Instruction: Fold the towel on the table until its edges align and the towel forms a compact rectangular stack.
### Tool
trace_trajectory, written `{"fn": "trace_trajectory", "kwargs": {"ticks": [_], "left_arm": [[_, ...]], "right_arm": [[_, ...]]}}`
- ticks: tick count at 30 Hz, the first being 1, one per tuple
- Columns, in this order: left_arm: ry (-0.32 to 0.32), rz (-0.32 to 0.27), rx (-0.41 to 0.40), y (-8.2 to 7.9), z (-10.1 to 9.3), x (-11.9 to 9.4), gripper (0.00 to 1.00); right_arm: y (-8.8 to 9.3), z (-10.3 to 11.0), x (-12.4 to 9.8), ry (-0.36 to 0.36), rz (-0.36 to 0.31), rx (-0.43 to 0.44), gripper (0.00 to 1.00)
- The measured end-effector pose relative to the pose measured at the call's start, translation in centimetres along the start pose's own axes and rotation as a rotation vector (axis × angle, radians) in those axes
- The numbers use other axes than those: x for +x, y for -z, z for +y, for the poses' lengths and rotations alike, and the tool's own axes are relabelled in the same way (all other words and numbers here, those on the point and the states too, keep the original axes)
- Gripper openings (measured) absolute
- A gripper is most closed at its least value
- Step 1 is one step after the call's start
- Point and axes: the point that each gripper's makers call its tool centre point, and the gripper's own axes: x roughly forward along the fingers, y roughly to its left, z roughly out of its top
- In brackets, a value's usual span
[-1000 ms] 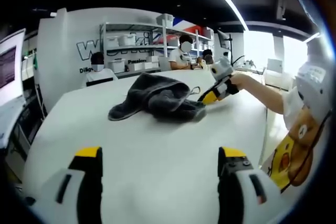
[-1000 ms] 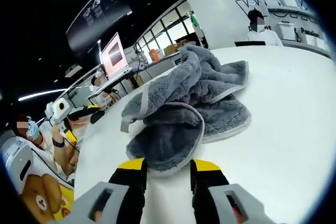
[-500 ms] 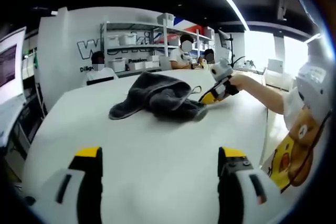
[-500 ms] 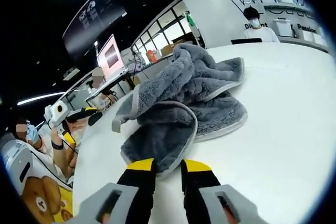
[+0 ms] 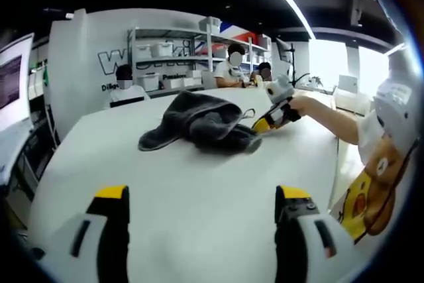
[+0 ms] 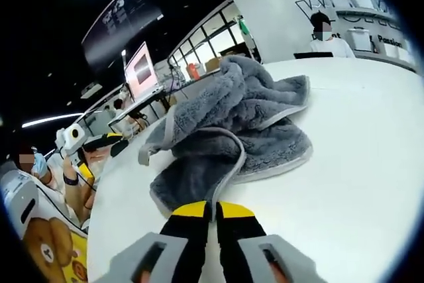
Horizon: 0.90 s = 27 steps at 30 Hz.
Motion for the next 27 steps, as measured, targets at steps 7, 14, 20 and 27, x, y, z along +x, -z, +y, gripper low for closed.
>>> {"fn": "trace_trajectory", "kwargs": {"ticks": [7, 14, 20, 27], "left_arm": [[0.005, -0.002, 0.002, -0.1, -0.1, 0.1, 0.95], [0.011, -0.005, 0.002, -0.2, -0.2, 0.2, 0.95], [0.018, -0.007, 0.002, -0.2, -0.3, 0.4, 0.95], [0.018, -0.012, 0.001, -0.2, -0.3, 0.6, 0.95]], "right_arm": [[-1.3, 0.4, -1.4, 0.012, -0.021, -0.050, 0.03], [-3.2, 0.2, -3.6, 0.089, -0.034, -0.164, 0.03], [-4.6, 0.0, -5.8, 0.178, -0.038, -0.277, 0.02], [-6.3, -0.3, -8.5, 0.265, -0.063, -0.357, 0.02]]}}
